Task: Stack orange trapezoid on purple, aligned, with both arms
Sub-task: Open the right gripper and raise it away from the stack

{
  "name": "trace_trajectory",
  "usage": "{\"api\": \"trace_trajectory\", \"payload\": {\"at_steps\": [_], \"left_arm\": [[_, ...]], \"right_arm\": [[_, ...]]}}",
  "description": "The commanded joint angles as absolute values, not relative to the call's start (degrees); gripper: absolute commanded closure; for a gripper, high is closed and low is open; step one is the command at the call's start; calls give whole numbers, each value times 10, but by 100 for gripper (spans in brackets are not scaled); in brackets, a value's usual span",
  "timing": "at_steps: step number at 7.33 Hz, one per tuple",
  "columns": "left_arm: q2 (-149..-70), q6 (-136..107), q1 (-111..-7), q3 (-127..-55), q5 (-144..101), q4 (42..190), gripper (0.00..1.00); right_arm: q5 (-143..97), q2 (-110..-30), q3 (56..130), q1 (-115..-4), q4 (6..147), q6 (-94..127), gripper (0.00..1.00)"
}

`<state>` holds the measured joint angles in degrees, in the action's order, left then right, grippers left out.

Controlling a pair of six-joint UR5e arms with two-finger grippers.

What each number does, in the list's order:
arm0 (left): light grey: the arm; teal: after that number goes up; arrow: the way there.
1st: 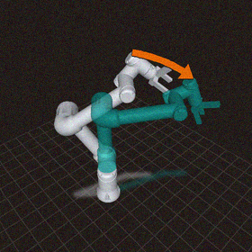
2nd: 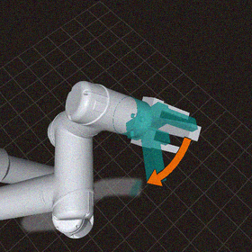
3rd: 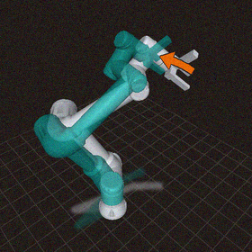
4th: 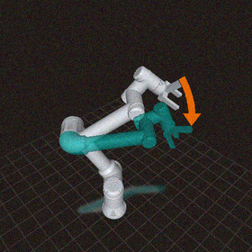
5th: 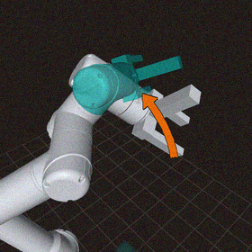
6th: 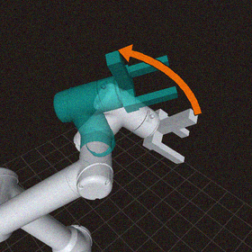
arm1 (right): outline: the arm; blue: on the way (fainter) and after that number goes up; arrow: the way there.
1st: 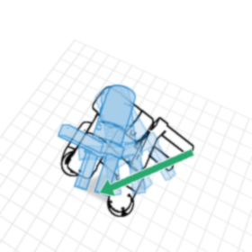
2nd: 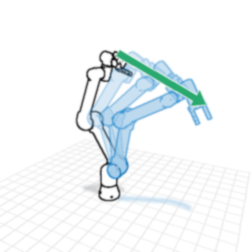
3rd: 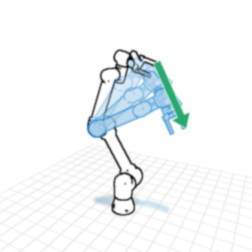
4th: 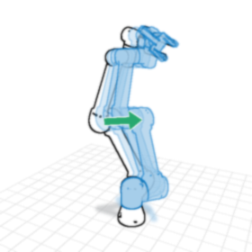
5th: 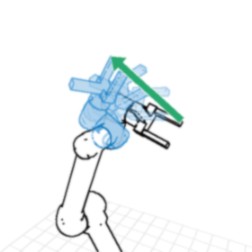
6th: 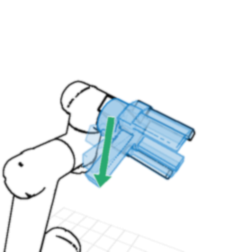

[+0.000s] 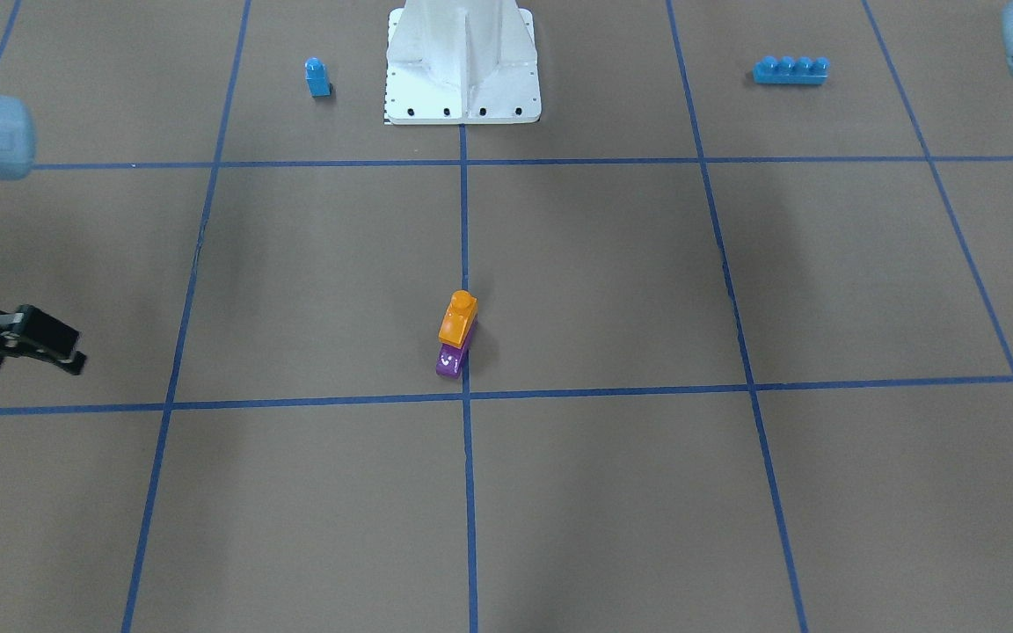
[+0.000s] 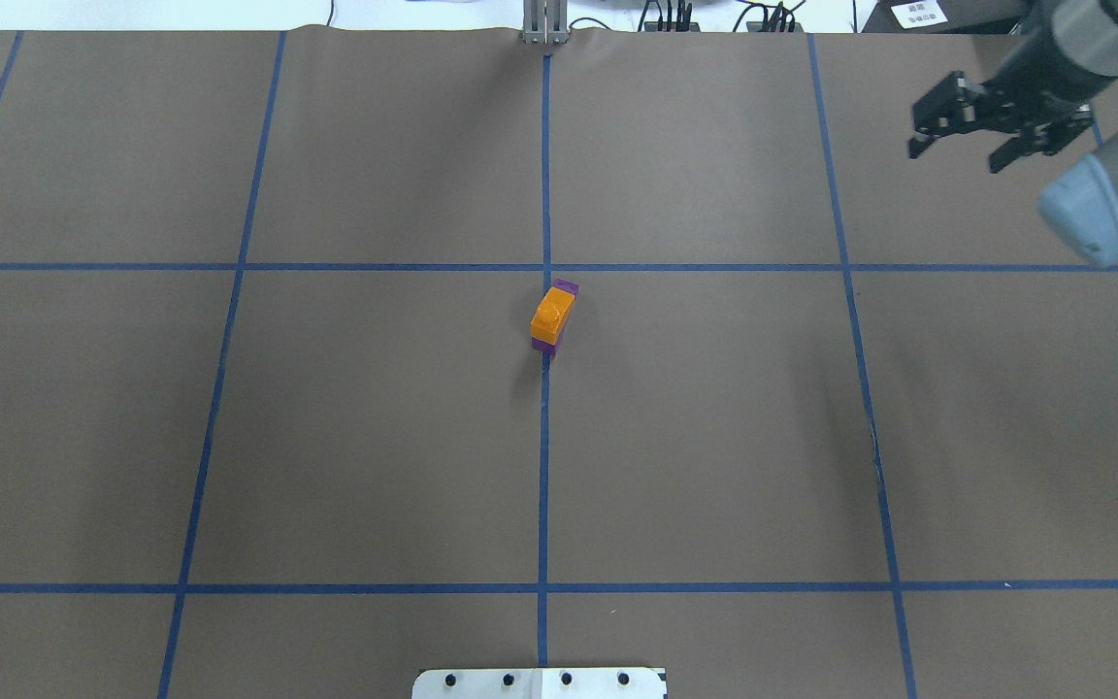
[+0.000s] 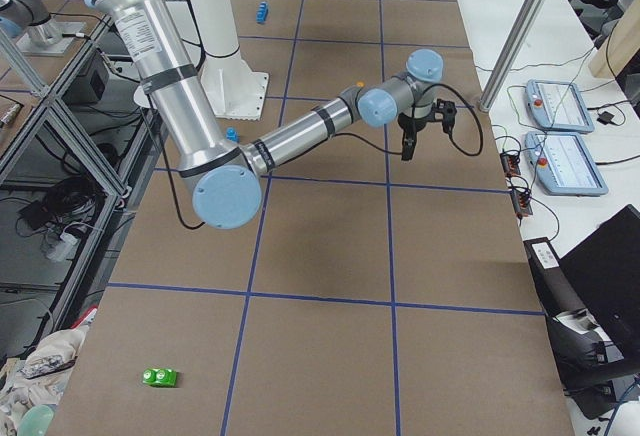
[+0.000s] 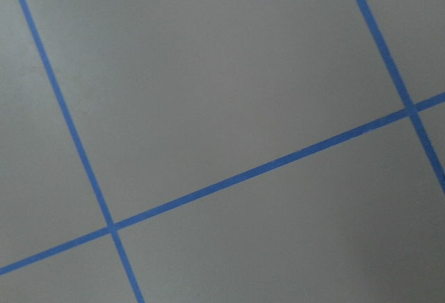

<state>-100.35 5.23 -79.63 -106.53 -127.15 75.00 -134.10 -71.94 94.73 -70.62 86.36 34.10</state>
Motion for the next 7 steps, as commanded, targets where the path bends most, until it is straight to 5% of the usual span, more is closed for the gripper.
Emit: {"api": "trace_trajectory", "payload": {"at_steps": [1, 7], "left_arm": [[-989, 61, -806, -1070, -1274, 751, 0], [-884, 109, -887, -1048, -1283, 746, 0]], "right_arm": [[-1346, -846, 946, -806, 863, 118, 0], [-1361, -913, 933, -904, 876, 34, 0]]}}
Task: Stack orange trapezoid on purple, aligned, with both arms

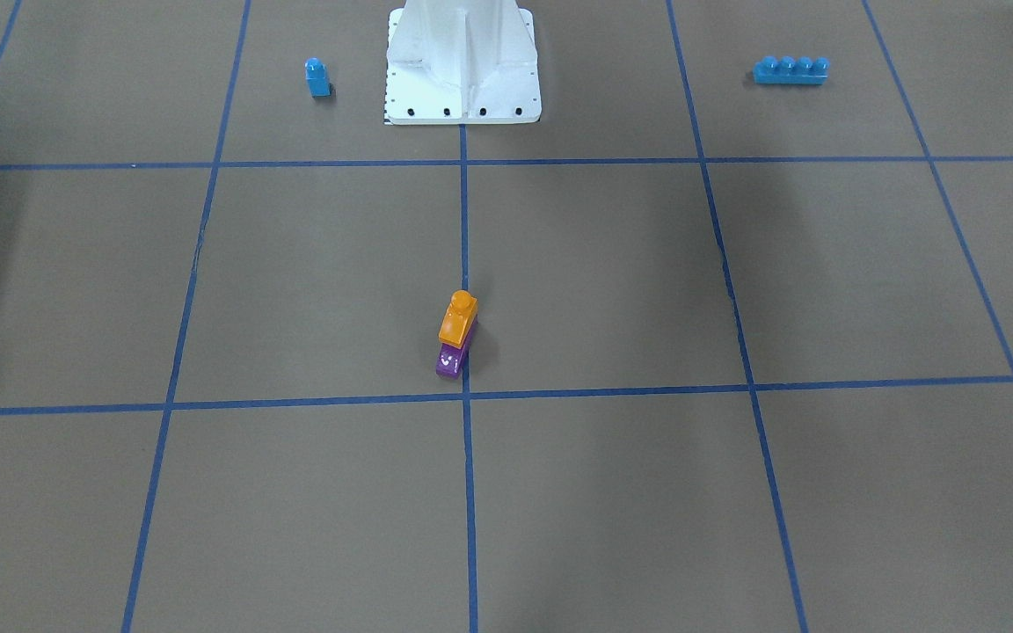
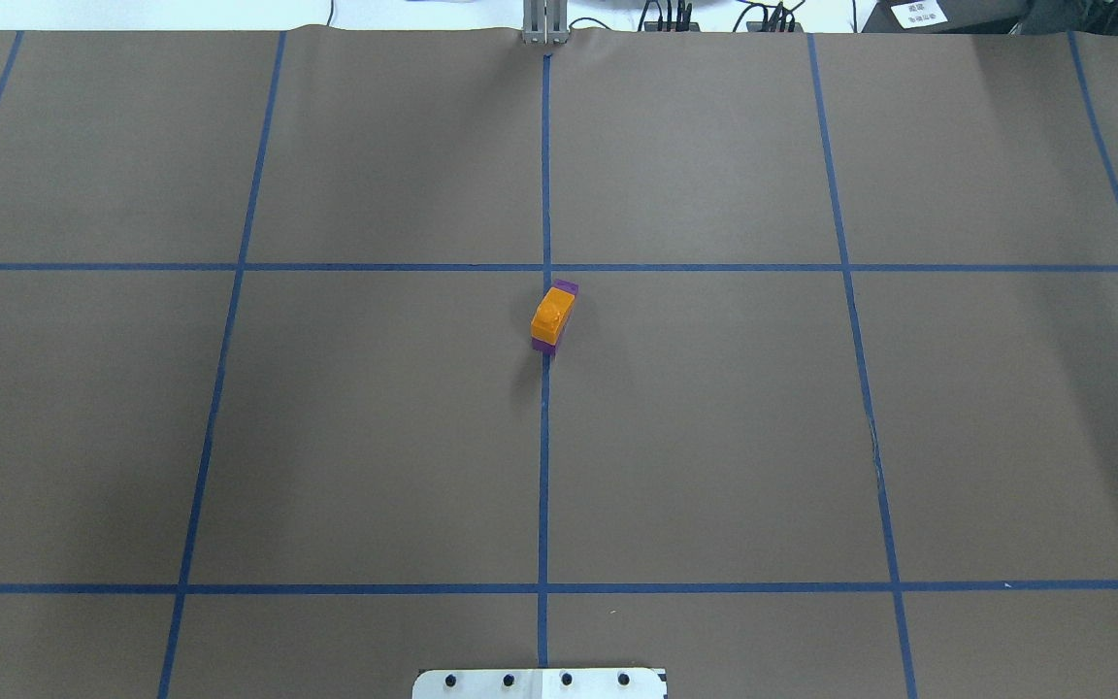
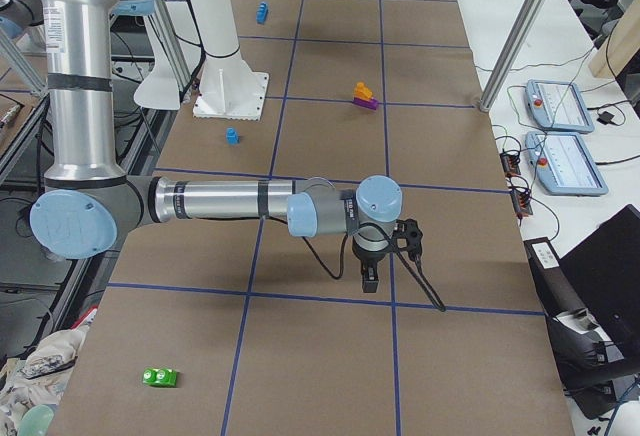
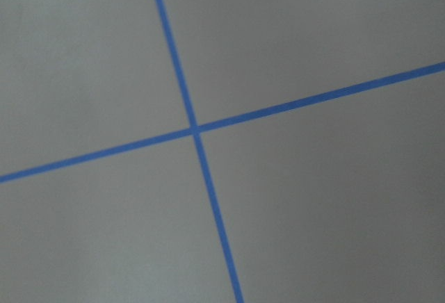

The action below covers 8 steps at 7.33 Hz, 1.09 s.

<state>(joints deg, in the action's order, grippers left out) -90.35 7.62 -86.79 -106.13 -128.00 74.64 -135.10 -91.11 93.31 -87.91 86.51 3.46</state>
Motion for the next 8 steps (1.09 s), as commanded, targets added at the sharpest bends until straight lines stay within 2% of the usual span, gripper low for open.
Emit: {"api": "trace_trajectory", "payload": {"at_steps": [1, 2, 5, 8], "left_arm": [[-882, 146, -892, -1025, -1283, 749, 0], [-882, 162, -896, -984, -1285, 769, 0], [-875, 155, -895, -941, -1288, 847, 0], [-878, 86, -894, -960, -1356, 848, 0]], "right_arm": [[-1377, -912, 936, -910, 896, 33, 0], [-1393, -917, 937, -918, 897, 33, 0], [-1394, -923, 936, -919, 896, 33, 0], [-1394, -931, 930, -919, 896, 33, 0]]}}
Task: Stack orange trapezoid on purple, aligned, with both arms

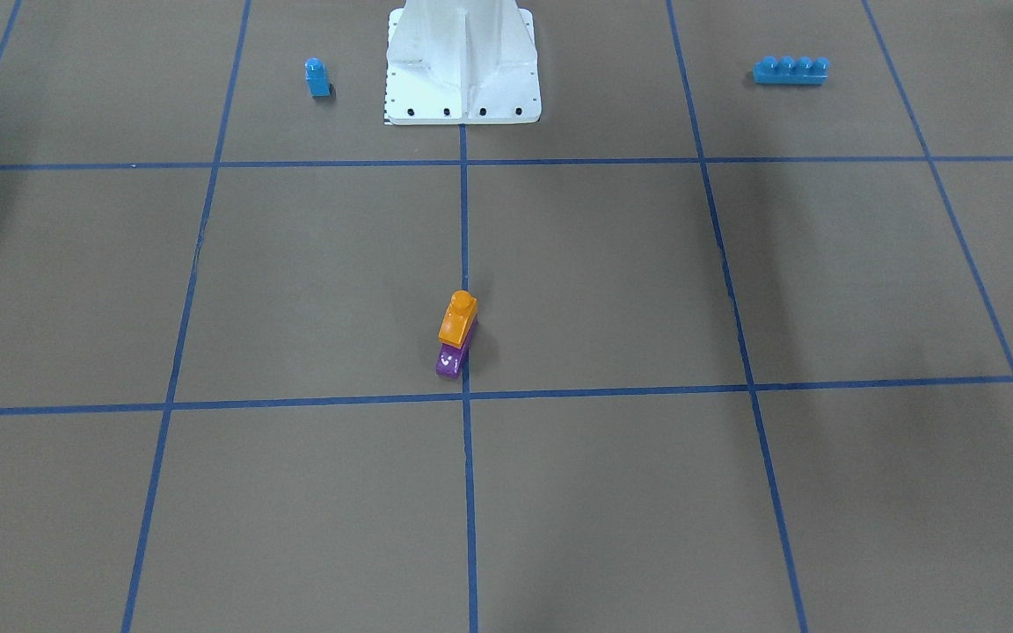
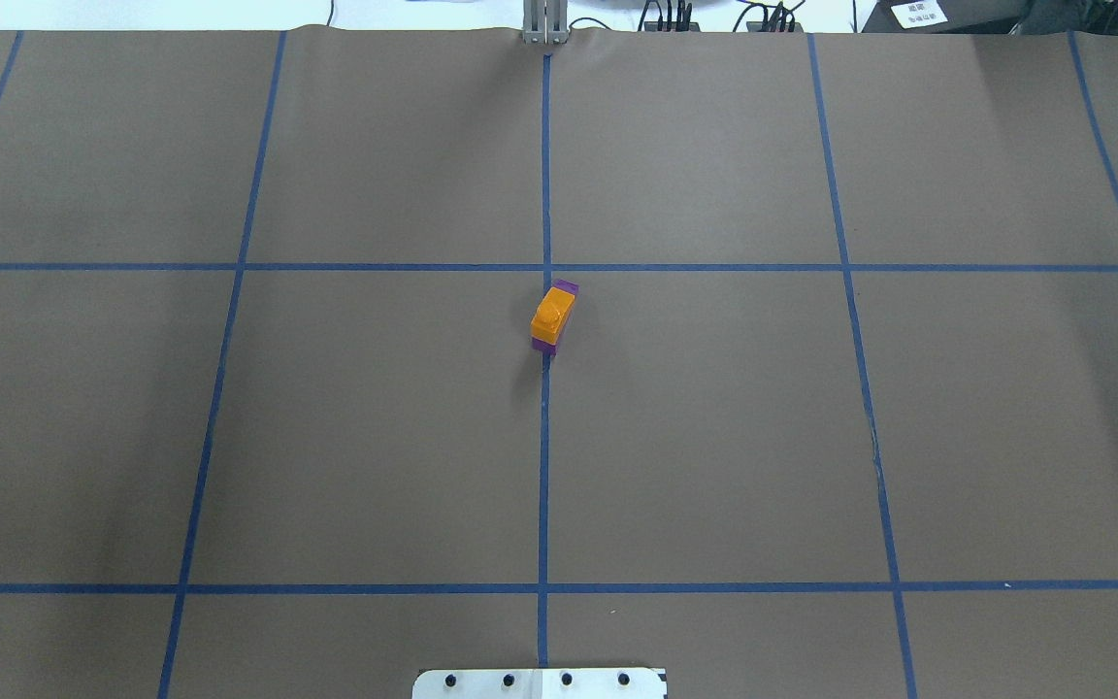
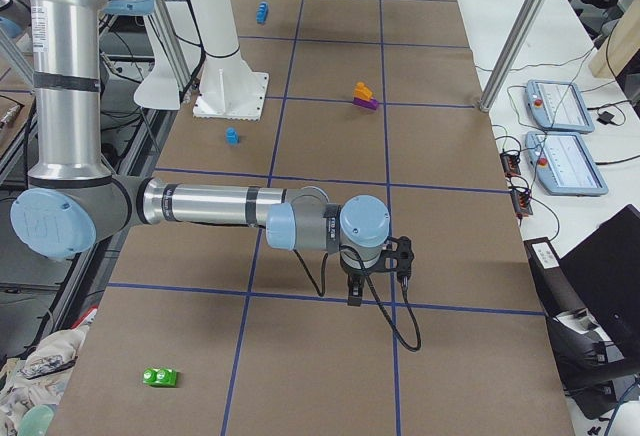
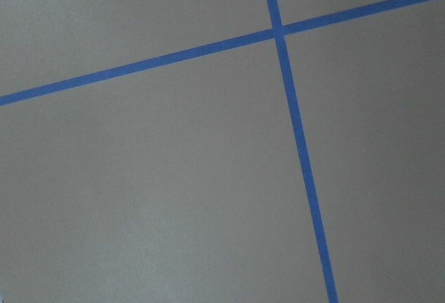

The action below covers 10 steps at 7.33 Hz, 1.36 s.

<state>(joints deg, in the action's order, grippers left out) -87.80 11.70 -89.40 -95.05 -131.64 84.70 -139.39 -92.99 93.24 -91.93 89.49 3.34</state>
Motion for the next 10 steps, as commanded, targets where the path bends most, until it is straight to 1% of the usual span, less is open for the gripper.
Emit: {"api": "trace_trajectory", "payload": {"at_steps": [1, 3, 5, 10], "left_arm": [[-877, 87, -894, -959, -1362, 849, 0], [-877, 82, -894, -948, -1362, 879, 0], [-881, 66, -894, -905, -1362, 940, 0], [-883, 60, -894, -905, -1362, 942, 0]], "right_arm": [[-1394, -931, 927, -919, 896, 33, 0], [-1394, -935, 927, -919, 893, 33, 0], [-1392, -935, 927, -919, 891, 33, 0], [-1393, -934, 934, -919, 889, 34, 0]]}}
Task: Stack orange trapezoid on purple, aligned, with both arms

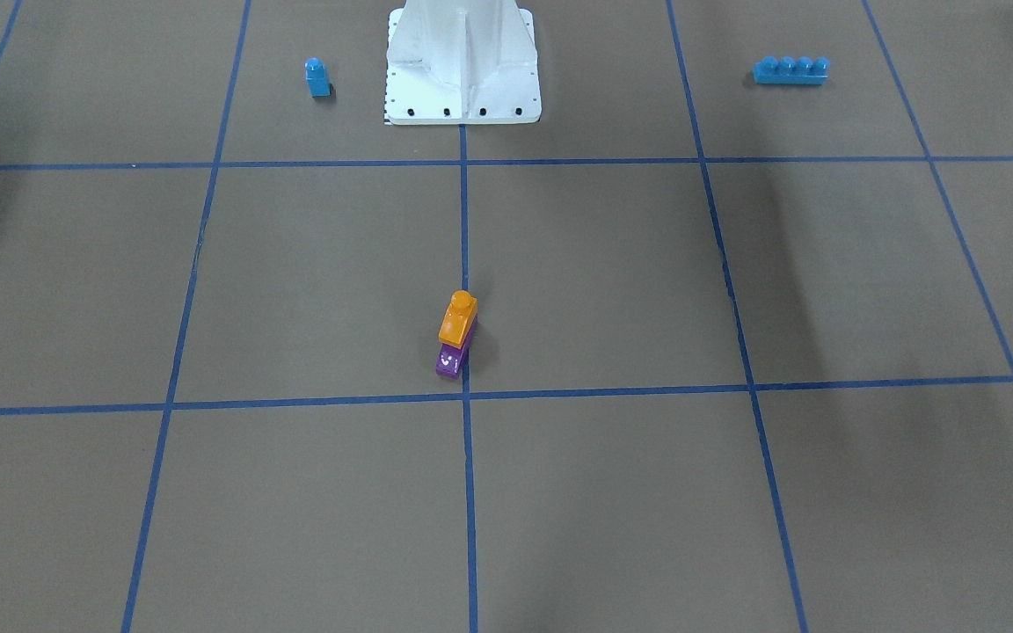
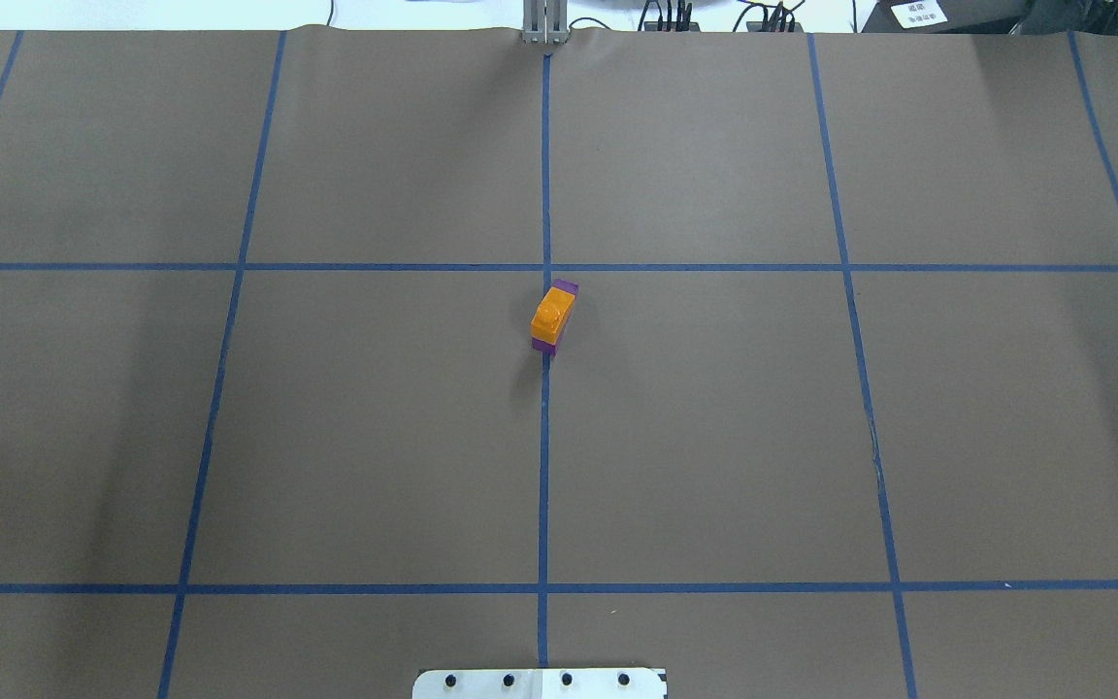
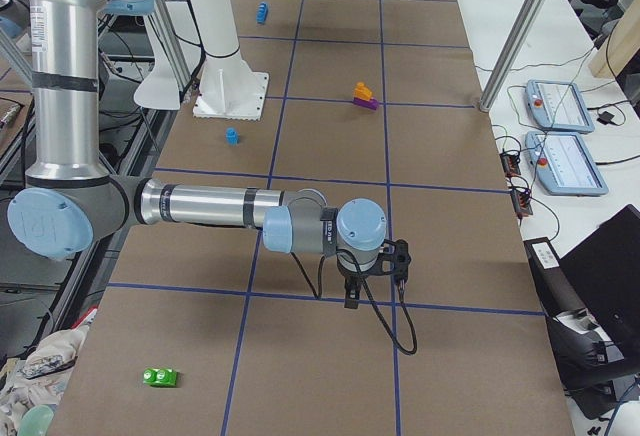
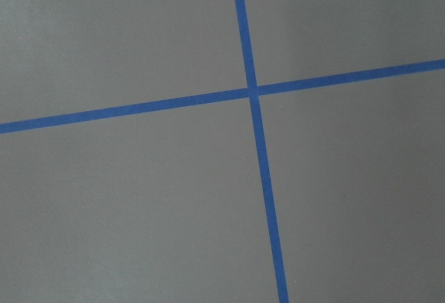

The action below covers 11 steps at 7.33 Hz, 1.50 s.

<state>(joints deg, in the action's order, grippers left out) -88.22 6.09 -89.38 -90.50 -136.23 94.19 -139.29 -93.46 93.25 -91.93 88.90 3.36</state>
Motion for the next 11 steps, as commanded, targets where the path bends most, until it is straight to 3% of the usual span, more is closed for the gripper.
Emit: {"api": "trace_trajectory", "payload": {"at_steps": [1, 11], "left_arm": [[-884, 60, -894, -905, -1361, 942, 0], [-891, 60, -894, -909, -1353, 937, 0]], "right_arm": [[-1392, -931, 934, -919, 889, 34, 0], [-1386, -927, 932, -918, 889, 40, 0]]}}
